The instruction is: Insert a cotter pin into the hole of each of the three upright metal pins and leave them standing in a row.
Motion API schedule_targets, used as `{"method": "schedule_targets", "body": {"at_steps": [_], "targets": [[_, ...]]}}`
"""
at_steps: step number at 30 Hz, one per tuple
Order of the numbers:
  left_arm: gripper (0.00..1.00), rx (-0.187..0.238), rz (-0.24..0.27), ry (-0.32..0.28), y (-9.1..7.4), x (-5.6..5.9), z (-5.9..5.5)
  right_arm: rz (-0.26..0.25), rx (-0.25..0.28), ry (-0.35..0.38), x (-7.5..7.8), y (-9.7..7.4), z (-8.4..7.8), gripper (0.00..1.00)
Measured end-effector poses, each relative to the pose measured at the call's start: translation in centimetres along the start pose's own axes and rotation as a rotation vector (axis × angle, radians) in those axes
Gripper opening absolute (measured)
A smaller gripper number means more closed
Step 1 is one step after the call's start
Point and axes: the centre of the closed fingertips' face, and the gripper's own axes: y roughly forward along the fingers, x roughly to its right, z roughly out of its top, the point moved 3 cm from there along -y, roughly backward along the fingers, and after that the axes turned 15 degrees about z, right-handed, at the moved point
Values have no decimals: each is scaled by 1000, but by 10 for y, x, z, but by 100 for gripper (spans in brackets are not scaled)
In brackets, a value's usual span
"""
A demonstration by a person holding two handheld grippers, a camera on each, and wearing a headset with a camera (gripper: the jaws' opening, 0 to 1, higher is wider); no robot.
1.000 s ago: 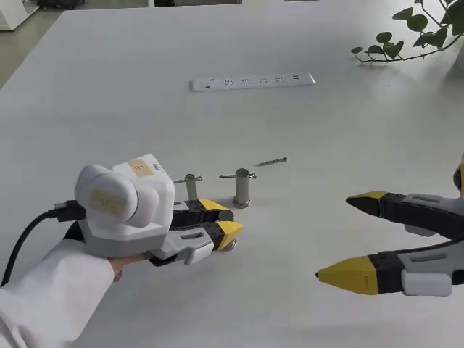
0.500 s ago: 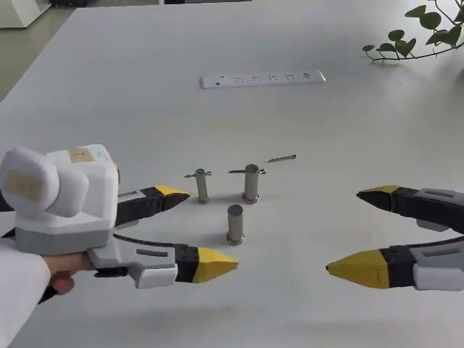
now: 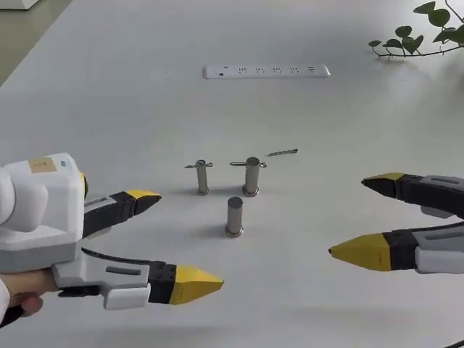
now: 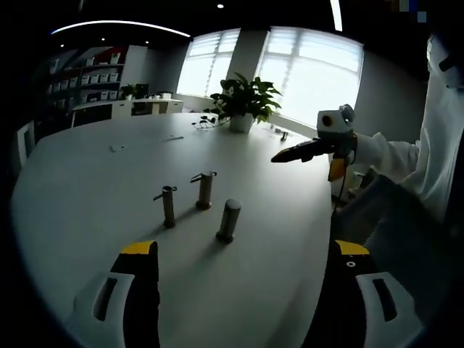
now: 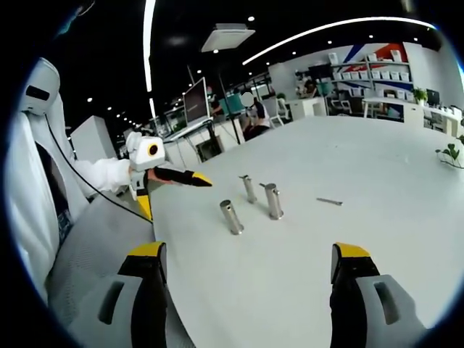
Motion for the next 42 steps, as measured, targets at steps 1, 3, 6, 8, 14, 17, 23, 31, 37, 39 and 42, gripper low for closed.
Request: {"method": "schedule_targets", "body": {"at_steps": [1,3,6,8,14,17,23,31,37,39,42], "targets": [[99,-4,9,-10,-1,-2,-1,-1,-1,1,1,0,0,92],[99,-11,17,-25,-3,-3,-3,-5,-7,0,2,-1,2,92],[99,-13,29,-33,-7,-5,-4,-5,3,-3,3,-2,9,92],[99,-9,44,-45,-12,-6,-3,-3,5,-13,4,-3,15,92],[99,0,80,-68,-24,-8,-3,2,-19,-55,13,-4,34,91],[98,3,97,-84,-28,-9,-4,34,-66,-90,17,-1,42,90],[93,47,115,-96,-35,-7,0,61,-248,-171,38,7,45,86],[93,41,151,-107,-41,-4,-4,96,-437,-255,81,28,60,76],[93,79,174,-138,-50,1,1,53,-599,-321,117,44,60,53],[92,92,194,-155,-52,-1,2,37,-624,-341,130,52,62,44],[91,106,206,-171,-56,-3,3,44,-646,-348,145,62,65,34]]}}
